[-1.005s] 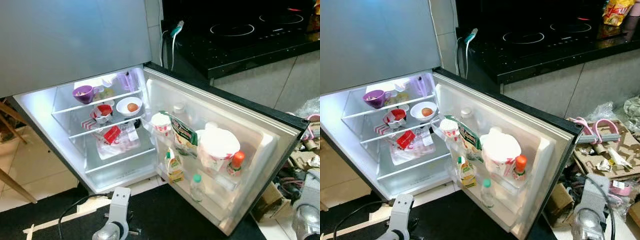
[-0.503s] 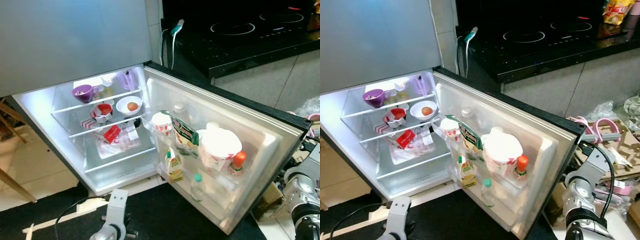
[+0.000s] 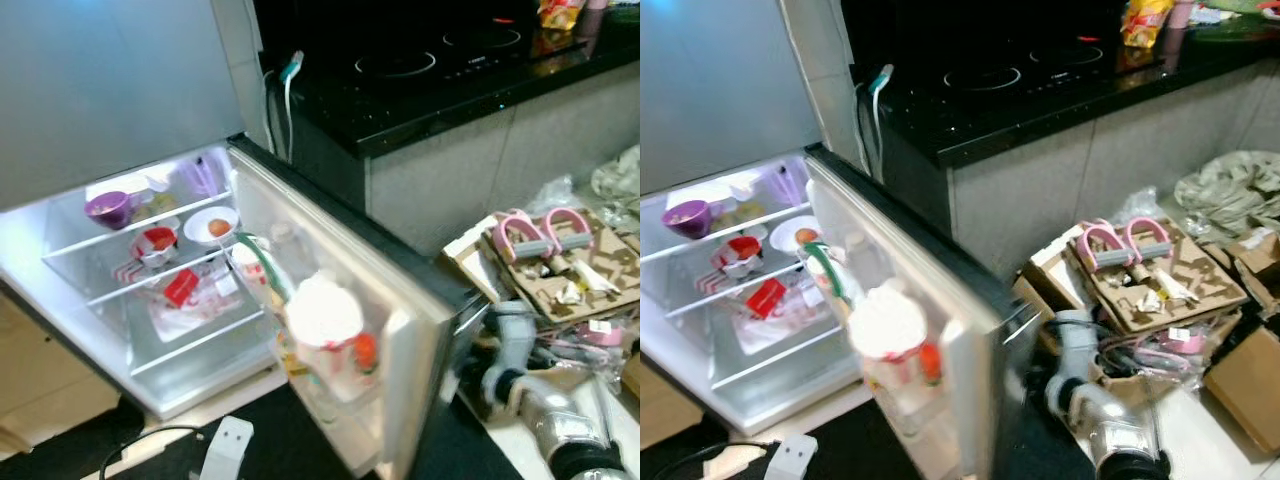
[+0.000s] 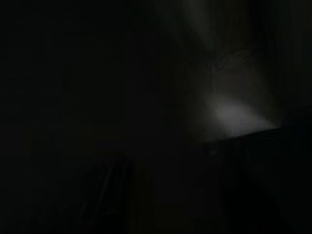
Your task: Restocking fridge
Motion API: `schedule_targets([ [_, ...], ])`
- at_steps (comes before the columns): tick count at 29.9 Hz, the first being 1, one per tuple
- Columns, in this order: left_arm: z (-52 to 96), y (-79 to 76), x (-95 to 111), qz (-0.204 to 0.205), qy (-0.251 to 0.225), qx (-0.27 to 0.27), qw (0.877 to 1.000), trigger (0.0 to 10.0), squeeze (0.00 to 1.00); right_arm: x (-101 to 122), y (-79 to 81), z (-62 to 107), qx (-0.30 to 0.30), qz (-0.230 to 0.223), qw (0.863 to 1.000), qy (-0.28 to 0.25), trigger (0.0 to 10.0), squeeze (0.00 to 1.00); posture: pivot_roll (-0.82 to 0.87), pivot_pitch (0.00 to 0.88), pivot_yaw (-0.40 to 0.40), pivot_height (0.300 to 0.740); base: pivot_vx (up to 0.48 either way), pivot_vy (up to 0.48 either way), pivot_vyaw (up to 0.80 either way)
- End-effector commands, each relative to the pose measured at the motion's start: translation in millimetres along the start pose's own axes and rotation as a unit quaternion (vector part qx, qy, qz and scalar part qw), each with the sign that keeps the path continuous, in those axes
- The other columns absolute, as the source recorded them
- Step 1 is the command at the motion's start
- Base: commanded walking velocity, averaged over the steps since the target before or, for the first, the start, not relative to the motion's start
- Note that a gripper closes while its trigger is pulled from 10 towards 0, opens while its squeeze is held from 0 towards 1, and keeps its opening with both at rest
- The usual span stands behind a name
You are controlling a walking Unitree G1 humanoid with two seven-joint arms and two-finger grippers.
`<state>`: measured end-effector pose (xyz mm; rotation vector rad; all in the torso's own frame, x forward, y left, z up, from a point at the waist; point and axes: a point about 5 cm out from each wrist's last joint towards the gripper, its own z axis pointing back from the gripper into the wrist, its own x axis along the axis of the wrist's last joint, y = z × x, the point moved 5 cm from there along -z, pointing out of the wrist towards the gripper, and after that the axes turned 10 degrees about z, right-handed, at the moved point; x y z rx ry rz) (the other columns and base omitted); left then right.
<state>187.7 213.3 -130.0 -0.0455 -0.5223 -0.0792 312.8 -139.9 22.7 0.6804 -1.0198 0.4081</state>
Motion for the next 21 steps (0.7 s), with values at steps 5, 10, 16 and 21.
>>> schedule_targets([
  [5, 8.1, 17.1, -41, 0.025, 0.064, 0.055, 0.996, 10.0, 0.0, 82, 59.2, 12.0, 0.152, -0.092, 0.968, -0.18, 10.0, 0.0, -0.19, 0.086, 0.093, 0.74, 0.0, 0.0, 0.0],
  [10, 9.6, 16.0, -52, 0.059, 0.078, 0.069, 0.993, 10.0, 0.0, 27, -35.4, 7.2, -0.1, -0.132, 0.98, -0.11, 10.0, 0.0, -0.18, 0.081, 0.087, 0.74, 0.0, 0.0, 0.0],
  [16, 9.1, 9.5, -57, 0.059, 0.089, 0.062, 0.992, 10.0, 0.0, -98, -83.9, 70.9, -0.359, -0.106, 0.917, 0.14, 10.0, 0.0, -0.17, 0.075, 0.087, 0.74, 0.0, 0.0, 0.0],
  [21, 9.2, 11.7, -54, 0.064, 0.083, 0.059, 0.993, 10.0, 0.0, -120, -80.6, 86.7, -0.383, -0.105, 0.901, 0.173, 10.0, 0.0, -0.17, 0.076, 0.089, 0.74, 0.0, 0.0, 0.0],
])
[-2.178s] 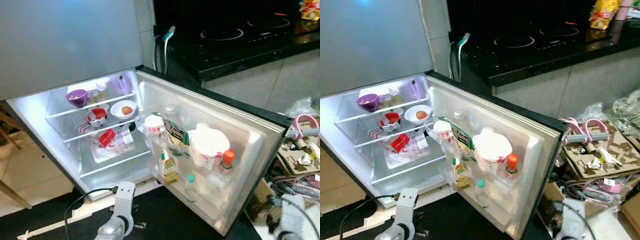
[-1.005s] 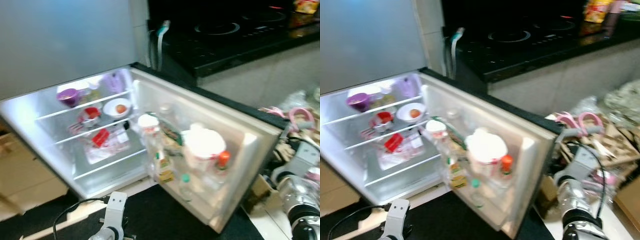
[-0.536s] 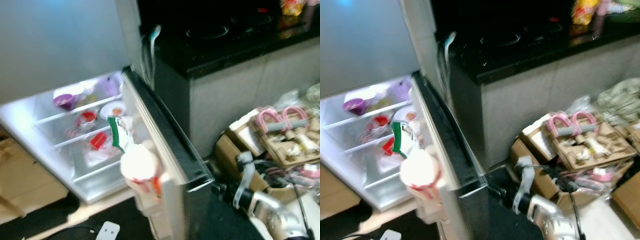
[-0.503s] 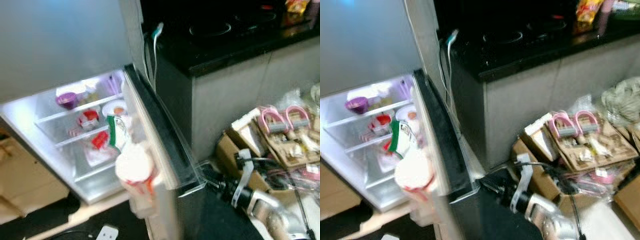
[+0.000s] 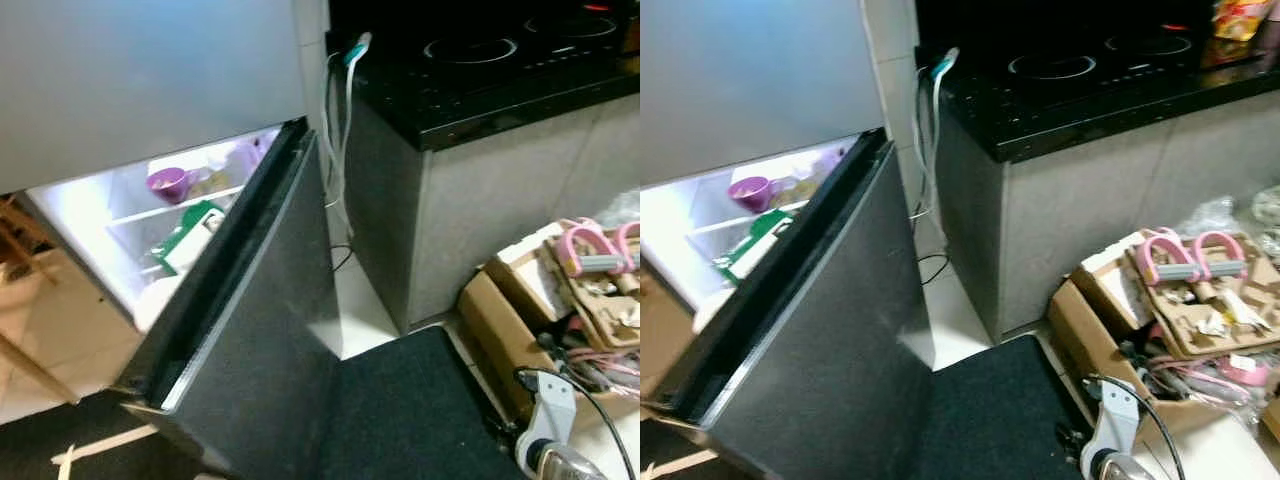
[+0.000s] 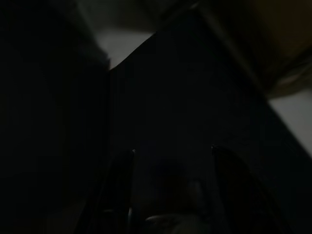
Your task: Restocking fridge
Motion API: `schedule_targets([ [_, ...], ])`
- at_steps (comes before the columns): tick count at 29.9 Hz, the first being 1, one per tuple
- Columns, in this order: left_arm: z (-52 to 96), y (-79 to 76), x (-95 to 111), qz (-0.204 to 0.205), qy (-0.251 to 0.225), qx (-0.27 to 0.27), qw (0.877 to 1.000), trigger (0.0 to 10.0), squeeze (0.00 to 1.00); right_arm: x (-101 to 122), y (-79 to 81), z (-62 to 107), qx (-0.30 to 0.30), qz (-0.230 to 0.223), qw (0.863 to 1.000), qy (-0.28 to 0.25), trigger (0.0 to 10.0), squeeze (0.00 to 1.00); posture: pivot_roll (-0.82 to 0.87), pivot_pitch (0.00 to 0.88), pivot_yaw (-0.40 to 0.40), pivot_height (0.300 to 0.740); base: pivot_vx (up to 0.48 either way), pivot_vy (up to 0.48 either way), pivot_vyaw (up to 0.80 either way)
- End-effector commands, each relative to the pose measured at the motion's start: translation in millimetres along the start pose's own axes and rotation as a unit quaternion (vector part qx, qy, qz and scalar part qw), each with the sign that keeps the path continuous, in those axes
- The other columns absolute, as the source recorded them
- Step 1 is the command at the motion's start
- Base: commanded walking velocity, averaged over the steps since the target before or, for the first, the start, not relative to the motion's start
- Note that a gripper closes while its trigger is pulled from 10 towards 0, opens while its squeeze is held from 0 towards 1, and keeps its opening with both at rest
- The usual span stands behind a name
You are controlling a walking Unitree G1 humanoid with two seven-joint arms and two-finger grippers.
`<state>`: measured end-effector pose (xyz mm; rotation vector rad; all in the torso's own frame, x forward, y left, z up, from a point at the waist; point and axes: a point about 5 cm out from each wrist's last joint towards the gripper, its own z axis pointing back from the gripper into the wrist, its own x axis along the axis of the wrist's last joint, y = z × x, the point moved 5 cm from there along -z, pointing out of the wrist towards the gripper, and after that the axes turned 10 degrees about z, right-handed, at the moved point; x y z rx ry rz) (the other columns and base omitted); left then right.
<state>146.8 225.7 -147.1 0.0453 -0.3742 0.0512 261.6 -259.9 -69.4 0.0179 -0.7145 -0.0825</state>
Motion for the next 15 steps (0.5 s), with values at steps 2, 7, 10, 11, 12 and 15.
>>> schedule_targets([
  [2, 1.2, 4.9, -5, 0.012, 0.003, -0.002, 1.0, 10.0, 0.0, -41, -5.7, 5.6, -0.033, 0.009, 0.998, 0.053, 10.0, 0.0, -0.17, 0.078, 0.094, 0.74, 0.0, 0.0, 0.0],
  [7, 0.8, 3.4, 9, 0.012, -0.018, -0.009, 1.0, 10.0, 0.0, -72, -9.8, 12.2, -0.057, 0.021, 0.995, 0.083, 10.0, 0.0, -0.17, 0.077, 0.099, 0.74, 0.0, 0.0, 0.0],
  [10, 0.4, 0.1, 31, 0.019, -0.048, -0.015, 0.999, 10.0, 0.0, -84, -10.2, 11.9, -0.076, 0.024, 0.993, 0.085, 10.0, 0.0, -0.18, 0.068, 0.106, 0.74, 0.0, 0.0, 0.0],
  [11, 0.5, -1.2, 40, 0.018, -0.059, -0.016, 0.998, 10.0, 0.0, -85, -8.1, 10.5, -0.077, 0.033, 0.993, 0.082, 10.0, 0.0, -0.19, 0.062, 0.107, 0.74, 0.0, 0.0, 0.0],
  [12, 0.7, -2.1, 46, 0.016, -0.067, -0.015, 0.997, 10.0, 0.0, -84, -6.0, 9.2, -0.075, 0.046, 0.993, 0.078, 10.0, 0.0, -0.19, 0.063, 0.107, 0.74, 0.0, 0.0, 0.0],
  [15, 0.9, -3.4, 56, 0.013, -0.079, -0.013, 0.997, 10.0, 0.0, -80, 2.6, 6.3, -0.058, 0.074, 0.993, 0.072, 10.0, 0.0, -0.18, 0.058, 0.105, 0.74, 0.0, 0.0, 0.49],
])
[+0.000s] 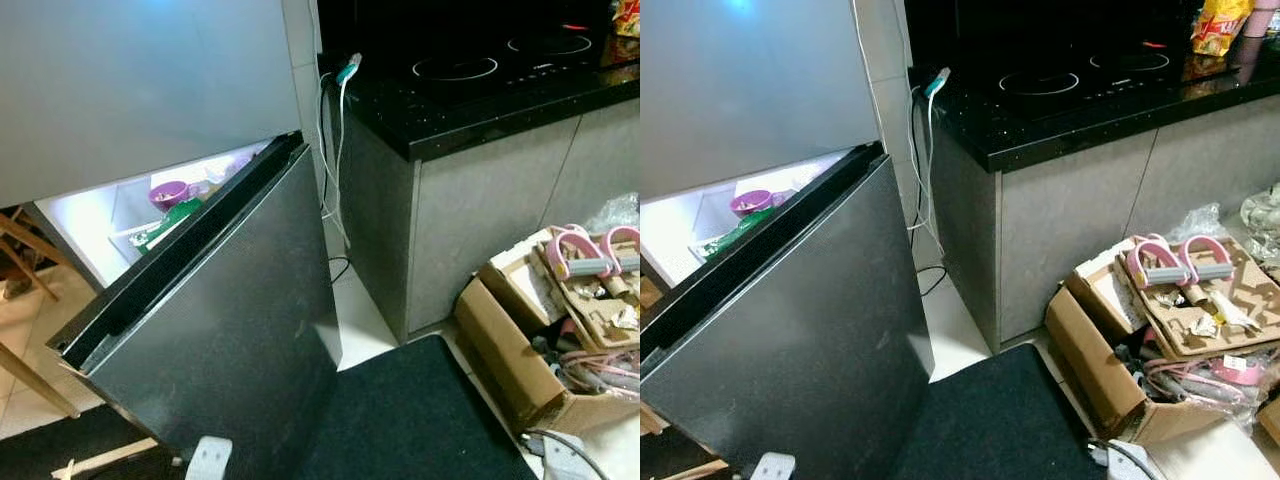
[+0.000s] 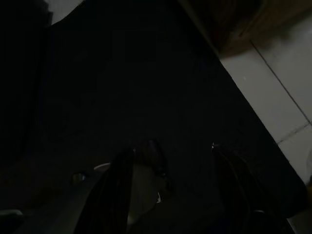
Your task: Restocking fridge
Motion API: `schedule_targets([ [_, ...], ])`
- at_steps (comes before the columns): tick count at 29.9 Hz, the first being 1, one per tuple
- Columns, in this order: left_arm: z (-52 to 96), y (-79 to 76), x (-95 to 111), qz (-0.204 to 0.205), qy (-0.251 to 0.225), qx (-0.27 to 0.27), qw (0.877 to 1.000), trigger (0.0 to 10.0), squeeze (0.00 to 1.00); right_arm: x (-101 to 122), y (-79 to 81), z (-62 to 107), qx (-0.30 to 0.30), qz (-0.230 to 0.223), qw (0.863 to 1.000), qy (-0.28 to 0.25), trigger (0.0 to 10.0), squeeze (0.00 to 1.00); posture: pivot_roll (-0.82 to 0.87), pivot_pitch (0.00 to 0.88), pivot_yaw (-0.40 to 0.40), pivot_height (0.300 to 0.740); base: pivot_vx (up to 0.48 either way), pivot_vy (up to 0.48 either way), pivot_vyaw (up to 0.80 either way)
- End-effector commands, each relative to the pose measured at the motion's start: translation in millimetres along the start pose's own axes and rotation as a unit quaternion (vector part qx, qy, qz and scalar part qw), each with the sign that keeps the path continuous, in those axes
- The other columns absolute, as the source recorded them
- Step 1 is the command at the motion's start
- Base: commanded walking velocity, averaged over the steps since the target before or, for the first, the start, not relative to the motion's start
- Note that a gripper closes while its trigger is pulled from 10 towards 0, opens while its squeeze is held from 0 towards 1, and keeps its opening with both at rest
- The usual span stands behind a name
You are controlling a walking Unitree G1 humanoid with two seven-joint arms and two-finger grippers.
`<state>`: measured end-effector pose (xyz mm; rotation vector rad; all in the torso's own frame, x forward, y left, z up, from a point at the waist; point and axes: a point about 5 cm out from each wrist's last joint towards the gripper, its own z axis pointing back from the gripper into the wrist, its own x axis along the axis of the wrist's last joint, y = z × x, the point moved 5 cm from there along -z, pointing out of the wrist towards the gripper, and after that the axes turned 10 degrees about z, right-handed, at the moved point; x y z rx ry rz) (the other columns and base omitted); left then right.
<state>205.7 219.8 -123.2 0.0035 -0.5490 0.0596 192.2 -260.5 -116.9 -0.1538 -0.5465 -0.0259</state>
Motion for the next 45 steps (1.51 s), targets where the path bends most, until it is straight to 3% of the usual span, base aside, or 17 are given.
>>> schedule_targets([
  [1, 0.8, 4.6, -3, 0.001, 0.003, 0.01, 1.0, 10.0, 0.0, 6, 13.4, -1.6, 0.019, 0.027, 0.999, -0.012, 10.0, 0.0, -0.18, 0.058, 0.104, 0.74, 0.0, 0.0, 0.8],
  [5, -0.5, 1.8, 8, 0.005, -0.012, 0.007, 1.0, 10.0, 0.0, 12, 19.5, -1.9, 0.026, 0.025, 0.999, -0.022, 10.0, 0.0, -0.18, 0.046, 0.102, 0.74, 0.0, 0.0, 0.8],
  [12, -1.1, -2.2, 9, 0.011, -0.01, -0.003, 1.0, 10.0, 0.0, 16, 23.6, -2.4, 0.033, 0.051, 0.998, -0.028, 10.0, 0.0, -0.18, 0.053, 0.103, 0.74, 0.0, 0.0, 0.8],
  [15, -1.2, -3.8, 5, 0.011, -0.003, -0.006, 1.0, 10.0, 0.0, 14, 23.3, -3.1, 0.032, 0.068, 0.997, -0.025, 10.0, 0.0, -0.18, 0.053, 0.103, 0.74, 0.0, 0.0, 0.8],
  [18, -1.7, -8.0, 8, 0.041, -0.014, -0.013, 0.999, 10.0, 0.0, 15, 20.7, -2.9, 0.031, 0.068, 0.997, -0.032, 10.0, 0.0, -0.18, 0.04, 0.091, 0.74, 0.0, 0.0, 0.8],
  [29, -1.0, -6.3, 10, 0.054, -0.026, -0.016, 0.998, 10.0, 0.0, 23, 14.2, -2.4, 0.031, 0.076, 0.996, -0.046, 10.0, 0.0, -0.19, 0.021, 0.082, 0.74, 0.0, 0.0, 0.8],
  [37, -1.1, -4.4, 29, 0.056, -0.058, -0.01, 0.997, 10.0, 0.0, 17, 11.1, -2.4, 0.029, 0.084, 0.995, -0.037, 10.0, 0.0, -0.2, 0.019, 0.08, 0.74, 0.0, 0.0, 0.8],
  [45, 0.2, -11.2, 42, 0.088, -0.101, -0.033, 0.991, 10.0, 0.0, 12, 17.1, 0.4, 0.054, 0.132, 0.988, -0.055, 10.0, 0.0, -0.2, 0.023, 0.075, 0.74, 0.0, 0.0, 0.47],
])
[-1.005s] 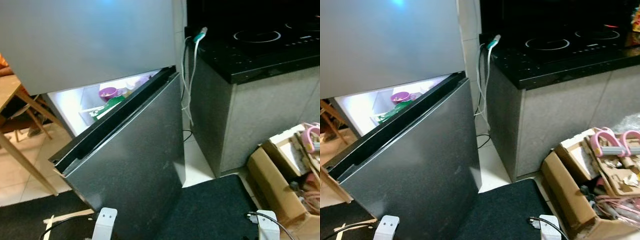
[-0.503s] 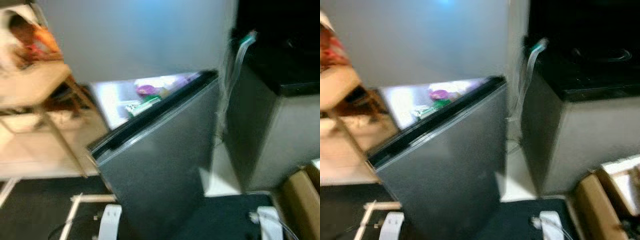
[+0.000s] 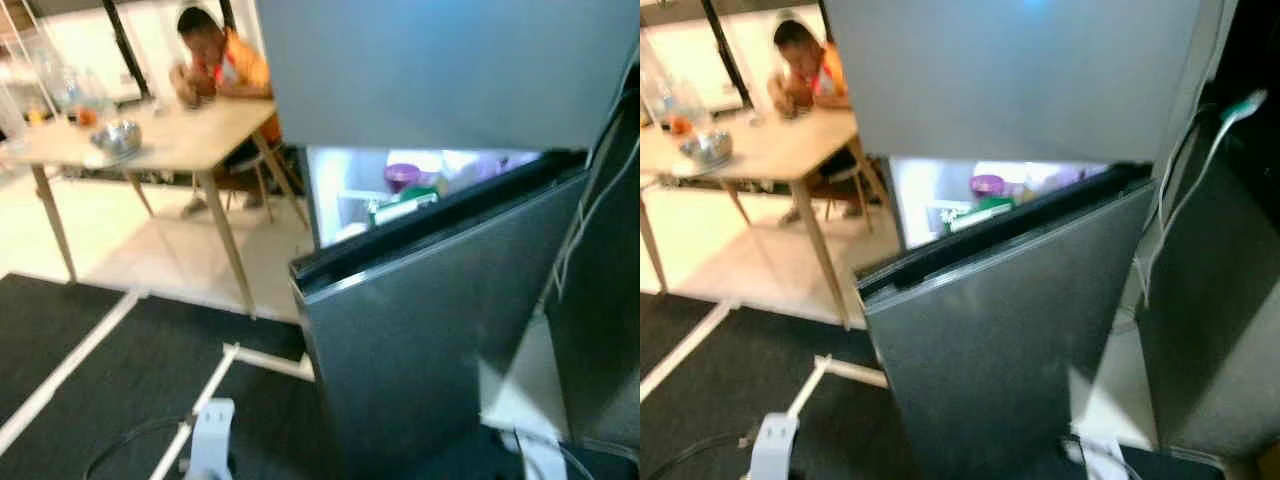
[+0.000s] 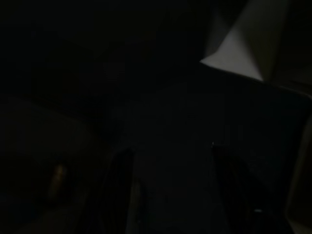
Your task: Restocking fridge
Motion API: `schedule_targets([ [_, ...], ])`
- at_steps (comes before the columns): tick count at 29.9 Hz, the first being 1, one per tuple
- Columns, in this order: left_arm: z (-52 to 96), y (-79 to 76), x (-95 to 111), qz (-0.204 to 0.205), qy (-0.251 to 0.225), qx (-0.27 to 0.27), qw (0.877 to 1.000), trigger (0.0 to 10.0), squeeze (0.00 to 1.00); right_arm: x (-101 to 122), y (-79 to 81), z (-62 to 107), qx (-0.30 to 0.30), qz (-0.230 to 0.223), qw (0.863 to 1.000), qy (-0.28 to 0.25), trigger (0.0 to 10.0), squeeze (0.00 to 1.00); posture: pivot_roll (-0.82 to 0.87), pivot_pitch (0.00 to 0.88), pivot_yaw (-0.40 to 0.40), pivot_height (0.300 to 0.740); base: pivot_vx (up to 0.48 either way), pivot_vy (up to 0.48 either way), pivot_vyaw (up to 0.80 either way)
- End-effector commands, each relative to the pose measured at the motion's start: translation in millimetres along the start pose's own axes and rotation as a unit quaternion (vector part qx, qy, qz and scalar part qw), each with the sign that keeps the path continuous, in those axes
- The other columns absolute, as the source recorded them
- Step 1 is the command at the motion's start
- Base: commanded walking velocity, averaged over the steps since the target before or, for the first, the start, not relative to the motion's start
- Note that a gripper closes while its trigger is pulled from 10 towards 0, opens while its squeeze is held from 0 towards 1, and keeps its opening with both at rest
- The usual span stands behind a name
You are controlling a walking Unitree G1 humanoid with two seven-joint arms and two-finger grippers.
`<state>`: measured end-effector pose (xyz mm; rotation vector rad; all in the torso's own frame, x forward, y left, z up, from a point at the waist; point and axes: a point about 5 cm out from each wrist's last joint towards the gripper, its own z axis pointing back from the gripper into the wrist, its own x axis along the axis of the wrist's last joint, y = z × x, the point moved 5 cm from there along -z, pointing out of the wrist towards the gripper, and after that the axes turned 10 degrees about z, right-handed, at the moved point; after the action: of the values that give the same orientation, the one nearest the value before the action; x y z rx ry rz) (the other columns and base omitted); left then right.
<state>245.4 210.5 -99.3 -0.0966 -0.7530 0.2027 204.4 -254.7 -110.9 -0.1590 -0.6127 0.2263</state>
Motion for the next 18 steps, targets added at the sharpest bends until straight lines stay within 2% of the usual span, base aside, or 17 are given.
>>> schedule_targets([
  [1, 1.1, 1.1, -3, 0.007, 0.0, -0.001, 1.0, 10.0, 0.0, 1, 11.4, 0.1, 0.023, 0.015, 1.0, -0.014, 10.0, 0.0, -0.2, 0.023, 0.075, 0.74, 0.0, 0.0, 0.0],
  [3, 0.7, 0.4, 0, 0.01, -0.007, -0.002, 1.0, 10.0, 0.0, 6, 12.8, -0.2, 0.029, 0.008, 0.999, -0.024, 10.0, 0.0, -0.2, 0.023, 0.071, 0.74, 0.0, 0.0, 0.0],
  [4, 0.5, 0.7, 2, 0.012, -0.011, -0.002, 1.0, 10.0, 0.0, 16, 14.2, -0.8, 0.035, -0.001, 0.998, -0.047, 10.0, 0.0, -0.19, 0.023, 0.07, 0.74, 0.0, 0.0, 0.0],
  [5, 2.4, -0.1, -7, 0.009, -0.008, 0.0, 1.0, 10.0, 0.0, 32, 19.5, -1.1, 0.054, -0.014, 0.995, -0.079, 10.0, 0.0, -0.19, 0.024, 0.07, 0.74, 0.0, 0.0, 0.0],
  [6, 2.4, -0.1, -7, 0.009, -0.008, 0.0, 1.0, 10.0, 0.0, 32, 19.5, -1.1, 0.054, -0.014, 0.995, -0.079, 10.0, 0.0, -0.19, 0.024, 0.07, 0.74, 0.0, 0.0, 0.0],
  [7, 4.8, -0.5, -17, 0.007, -0.004, 0.002, 1.0, 10.0, 0.0, 48, 26.0, -0.3, 0.079, -0.017, 0.99, -0.111, 7.7, 0.0, -0.2, 0.024, 0.075, 0.74, 0.0, 0.0, 0.0],
  [8, 6.7, -0.8, -24, 0.006, 0.0, 0.003, 1.0, 10.0, 0.0, 59, 31.1, 0.9, 0.098, -0.014, 0.986, -0.133, 2.9, 0.0, -0.2, 0.024, 0.076, 0.74, 0.0, 0.0, 0.0],
  [9, 6.7, -0.8, -24, 0.006, 0.0, 0.003, 1.0, 10.0, 0.0, 59, 31.1, 0.9, 0.098, -0.014, 0.986, -0.133, 2.9, 0.0, -0.2, 0.024, 0.076, 0.74, 0.0, 0.0, 0.0],
  [10, 8.7, 0.8, -31, 0.003, 0.005, 0.005, 1.0, 10.0, 0.0, 72, 37.4, 2.7, 0.125, -0.011, 0.98, -0.155, 0.0, 0.0, -0.2, 0.023, 0.079, 0.74, 0.0, 0.0, 0.0],
  [11, 10.1, 3.2, -34, -0.003, 0.01, 0.006, 1.0, 10.0, 0.0, 85, 42.9, 5.1, 0.153, -0.009, 0.972, -0.176, 0.0, 0.0, -0.2, 0.018, 0.084, 0.74, 0.0, 0.0, 0.0],
  [12, 10.1, 3.2, -34, -0.003, 0.01, 0.006, 1.0, 10.0, 0.0, 85, 42.9, 5.1, 0.153, -0.009, 0.972, -0.176, 0.0, 0.0, -0.2, 0.018, 0.084, 0.74, 0.0, 0.0, 0.0],
  [13, 11.3, 6.0, -37, -0.008, 0.015, 0.009, 1.0, 10.0, 0.0, 101, 48.9, 9.0, 0.187, -0.014, 0.962, -0.2, 0.0, 0.0, -0.2, 0.018, 0.085, 0.74, 0.0, 0.0, 0.0],
  [14, 11.3, 6.0, -37, -0.008, 0.015, 0.009, 1.0, 10.0, 0.0, 101, 48.9, 9.0, 0.187, -0.014, 0.962, -0.2, 0.0, 0.0, -0.2, 0.018, 0.085, 0.74, 0.0, 0.0, 0.0],
  [15, 12.1, 7.9, -38, -0.012, 0.018, 0.01, 1.0, 10.0, 0.0, 112, 52.9, 12.2, 0.21, -0.017, 0.953, -0.216, 0.0, 0.0, -0.2, 0.018, 0.085, 0.74, 0.0, 0.0, 0.0],
  [16, 12.4, 9.3, -38, -0.014, 0.019, 0.011, 1.0, 10.0, 0.0, 133, 61.3, 19.8, 0.254, -0.02, 0.936, -0.241, 10.0, 0.0, -0.19, 0.016, 0.086, 0.74, 0.0, 0.0, 0.0],
  [17, 11.9, 8.9, -36, -0.012, 0.016, 0.008, 1.0, 10.0, 0.0, 157, 71.4, 30.5, 0.3, -0.01, 0.915, -0.268, 10.0, 0.0, -0.19, 0.017, 0.082, 0.74, 0.0, 0.0, 0.0],
  [18, 11.5, 8.3, -34, -0.01, 0.013, 0.006, 1.0, 10.0, 0.0, 171, 78.4, 38.6, 0.329, -0.001, 0.9, -0.285, 10.0, 0.0, -0.19, 0.017, 0.082, 0.74, 0.0, 0.0, 0.0],
])
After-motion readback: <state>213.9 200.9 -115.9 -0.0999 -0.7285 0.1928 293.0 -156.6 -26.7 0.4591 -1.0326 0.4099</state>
